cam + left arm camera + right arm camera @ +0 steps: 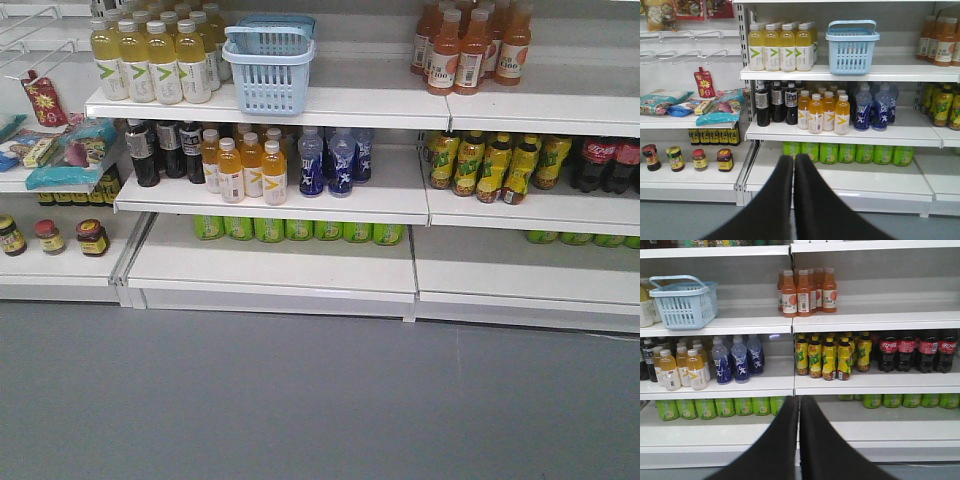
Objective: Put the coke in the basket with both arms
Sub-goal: 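Drive the base up to the shelf holding the light-blue basket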
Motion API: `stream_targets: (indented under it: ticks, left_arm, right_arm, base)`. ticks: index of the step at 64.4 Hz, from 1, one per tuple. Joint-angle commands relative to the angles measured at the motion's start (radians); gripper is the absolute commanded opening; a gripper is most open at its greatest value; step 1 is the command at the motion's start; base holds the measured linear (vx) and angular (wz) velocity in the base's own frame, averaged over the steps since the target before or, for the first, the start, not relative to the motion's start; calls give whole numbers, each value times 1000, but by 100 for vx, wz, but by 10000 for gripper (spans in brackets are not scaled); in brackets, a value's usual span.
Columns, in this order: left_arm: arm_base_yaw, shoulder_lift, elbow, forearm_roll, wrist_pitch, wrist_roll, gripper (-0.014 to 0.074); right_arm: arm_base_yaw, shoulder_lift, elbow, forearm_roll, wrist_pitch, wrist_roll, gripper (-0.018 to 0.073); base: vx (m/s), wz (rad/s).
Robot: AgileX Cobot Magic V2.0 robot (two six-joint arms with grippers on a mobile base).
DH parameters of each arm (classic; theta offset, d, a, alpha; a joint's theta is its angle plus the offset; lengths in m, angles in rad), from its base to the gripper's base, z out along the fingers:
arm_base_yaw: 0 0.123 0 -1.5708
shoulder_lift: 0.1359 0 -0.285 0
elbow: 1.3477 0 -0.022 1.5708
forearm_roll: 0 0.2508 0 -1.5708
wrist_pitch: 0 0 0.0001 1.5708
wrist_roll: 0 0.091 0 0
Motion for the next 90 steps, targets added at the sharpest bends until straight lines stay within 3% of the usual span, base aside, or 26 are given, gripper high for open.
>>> stream_targets:
  ticks: [1, 90]
  left_arm:
    - [-5, -13, -34, -7, -67, -8, -6]
    - [-5, -13, -34, -7, -67, -8, -6]
  right_arm:
    - [-6, -14, 7, -12, -70, -4, -5]
    - [-6, -14, 7, -12, -70, -4, -5]
  base:
    - [18, 0]
    - [15, -3]
